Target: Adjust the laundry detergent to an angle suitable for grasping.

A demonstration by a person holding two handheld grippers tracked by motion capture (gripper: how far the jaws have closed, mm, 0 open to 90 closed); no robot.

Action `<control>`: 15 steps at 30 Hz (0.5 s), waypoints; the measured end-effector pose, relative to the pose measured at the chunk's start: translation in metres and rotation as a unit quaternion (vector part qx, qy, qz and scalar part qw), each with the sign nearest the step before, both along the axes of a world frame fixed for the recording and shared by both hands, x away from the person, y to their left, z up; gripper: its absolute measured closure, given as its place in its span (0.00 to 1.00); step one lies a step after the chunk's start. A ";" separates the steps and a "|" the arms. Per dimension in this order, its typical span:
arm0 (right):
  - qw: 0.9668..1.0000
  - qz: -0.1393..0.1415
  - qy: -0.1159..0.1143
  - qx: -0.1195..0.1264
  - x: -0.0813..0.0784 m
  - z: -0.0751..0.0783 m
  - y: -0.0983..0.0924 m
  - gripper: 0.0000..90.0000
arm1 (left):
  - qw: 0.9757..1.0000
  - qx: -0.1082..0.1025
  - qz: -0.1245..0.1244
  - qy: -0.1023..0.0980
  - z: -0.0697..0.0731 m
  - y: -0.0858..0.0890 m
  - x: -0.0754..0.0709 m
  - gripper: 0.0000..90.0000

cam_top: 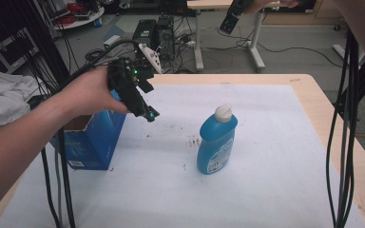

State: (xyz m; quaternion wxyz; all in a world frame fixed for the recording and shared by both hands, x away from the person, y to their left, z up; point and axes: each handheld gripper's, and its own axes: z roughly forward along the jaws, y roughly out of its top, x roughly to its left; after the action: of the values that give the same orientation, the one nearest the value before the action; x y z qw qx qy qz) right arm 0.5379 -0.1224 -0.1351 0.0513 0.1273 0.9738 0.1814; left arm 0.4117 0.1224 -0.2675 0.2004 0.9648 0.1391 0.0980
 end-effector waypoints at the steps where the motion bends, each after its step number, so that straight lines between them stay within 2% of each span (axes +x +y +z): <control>1: 1.000 0.000 0.000 0.000 0.000 0.000 0.000 0.20 | 1.000 -0.001 -0.001 -0.001 -0.001 -0.001 -0.002 0.21; 10: 1.000 -0.003 0.000 -0.001 -0.002 0.000 -0.001 0.20 | 1.000 -0.019 -0.009 0.003 0.000 -0.010 -0.015 0.21; 12: 1.000 -0.002 -0.002 0.000 -0.003 0.001 -0.001 0.20 | 0.999 -0.033 -0.009 0.004 0.000 -0.012 -0.019 0.21; 14: 1.000 -0.001 -0.001 0.001 -0.003 0.001 -0.002 0.20 | 0.999 -0.035 -0.009 0.006 0.000 -0.013 -0.021 0.21; 15: 1.000 0.001 -0.003 0.002 -0.003 0.001 -0.002 0.20 | 0.999 -0.046 -0.010 0.005 0.000 -0.015 -0.024 0.21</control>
State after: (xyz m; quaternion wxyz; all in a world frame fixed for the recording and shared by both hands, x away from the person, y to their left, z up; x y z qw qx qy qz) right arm 0.5349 -0.1242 -0.1344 0.0537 0.1261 0.9733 0.1842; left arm 0.3879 0.1079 -0.2673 0.2451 0.9563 0.1350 0.0847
